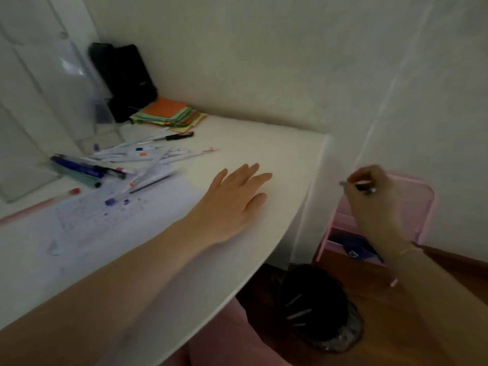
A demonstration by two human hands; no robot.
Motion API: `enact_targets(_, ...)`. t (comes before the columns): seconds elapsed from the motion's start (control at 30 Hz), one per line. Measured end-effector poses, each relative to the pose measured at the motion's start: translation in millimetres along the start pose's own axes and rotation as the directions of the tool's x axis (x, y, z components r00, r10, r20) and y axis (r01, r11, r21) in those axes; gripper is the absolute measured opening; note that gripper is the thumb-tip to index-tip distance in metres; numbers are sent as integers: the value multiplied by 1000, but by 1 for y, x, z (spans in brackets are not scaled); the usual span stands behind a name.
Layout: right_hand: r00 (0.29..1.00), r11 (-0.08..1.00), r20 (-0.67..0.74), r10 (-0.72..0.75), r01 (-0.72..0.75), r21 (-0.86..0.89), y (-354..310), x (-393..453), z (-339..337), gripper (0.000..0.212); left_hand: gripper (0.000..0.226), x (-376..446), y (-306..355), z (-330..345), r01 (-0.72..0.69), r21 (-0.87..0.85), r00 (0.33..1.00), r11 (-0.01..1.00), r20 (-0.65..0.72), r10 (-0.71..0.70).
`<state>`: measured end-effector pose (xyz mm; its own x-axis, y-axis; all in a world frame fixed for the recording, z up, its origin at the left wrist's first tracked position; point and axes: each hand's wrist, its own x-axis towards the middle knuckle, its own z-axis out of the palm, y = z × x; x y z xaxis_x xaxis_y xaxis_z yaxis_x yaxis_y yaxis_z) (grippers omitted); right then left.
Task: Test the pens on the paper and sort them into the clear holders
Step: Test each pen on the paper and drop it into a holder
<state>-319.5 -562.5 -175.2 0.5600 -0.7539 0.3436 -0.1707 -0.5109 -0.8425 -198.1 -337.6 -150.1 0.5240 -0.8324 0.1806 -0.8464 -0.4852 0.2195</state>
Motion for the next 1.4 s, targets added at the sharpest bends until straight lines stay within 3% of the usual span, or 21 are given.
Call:
enact_targets(0.1, 969, 963, 189, 157, -108, -248, 66, -26, 11, 5, 47, 5, 1, 12, 46, -12, 995, 999, 84, -44)
enact_targets(0.23, 852, 891, 388, 350, -176, -418, 126, -59, 32, 8, 46, 4, -1, 15, 58, -35, 995, 998, 82, -55)
enact_targets(0.4, 770, 828, 412, 488, -259, -497, 155, -70, 43, 15, 54, 1, 0, 14, 58, -43, 997, 997, 59, -55)
enact_targets(0.5, 775, 814, 382, 504, -278, -509, 155, -64, 44, 15, 46, 1, 0, 14, 52, -45, 997, 998, 55, -50)
enact_targets(0.57, 851, 831, 263, 454, -298, -470, 137, -54, 39, 14, 46, 1, 0, 13, 55, -50, 997, 997, 49, -52)
enact_targets(0.63, 928, 893, 99, 359, -310, -325, 104, -41, 31, 17, 47, 1, 1, 13, 63, -49, 997, 997, 47, -61)
enact_targets(0.77, 991, 997, -132, 36, -45, -69, 4, -11, 29, 18, 44, 7, 1, 1, 104, -133, 991, 986, 102, -90)
enact_targets(0.87, 961, 967, -152, -231, 245, 77, -72, 4, 45, 23, 29, 8, -5, -18, 223, -418, 972, 880, 26, -234)
enact_targets(0.97, 921, 915, 23, -388, 382, 131, -121, 5, 84, 22, 18, -7, -28, -35, 242, -410, 923, 879, -181, -338)
enact_targets(1.07, 817, 874, 316, -483, 474, 111, -153, -7, 137, 27, 20, -37, -65, -48, 344, -265, 869, 901, -275, -412)
enact_targets(1.2, 496, 742, 727, -476, 670, 29, -174, -31, 196, 36, 16, -84, -108, -58, 497, -127, 804, 859, -306, -510)
enact_targets(1.27, 386, 618, 819, -425, 784, -49, -181, -37, 216, 37, 15, -102, -121, -62, 546, -116, 768, 830, -327, -551)
enact_targets(1.4, 337, 450, 837, -431, 884, -124, -190, -40, 232, 28, 13, -120, -138, -67, 587, -164, 723, 792, -333, -605)
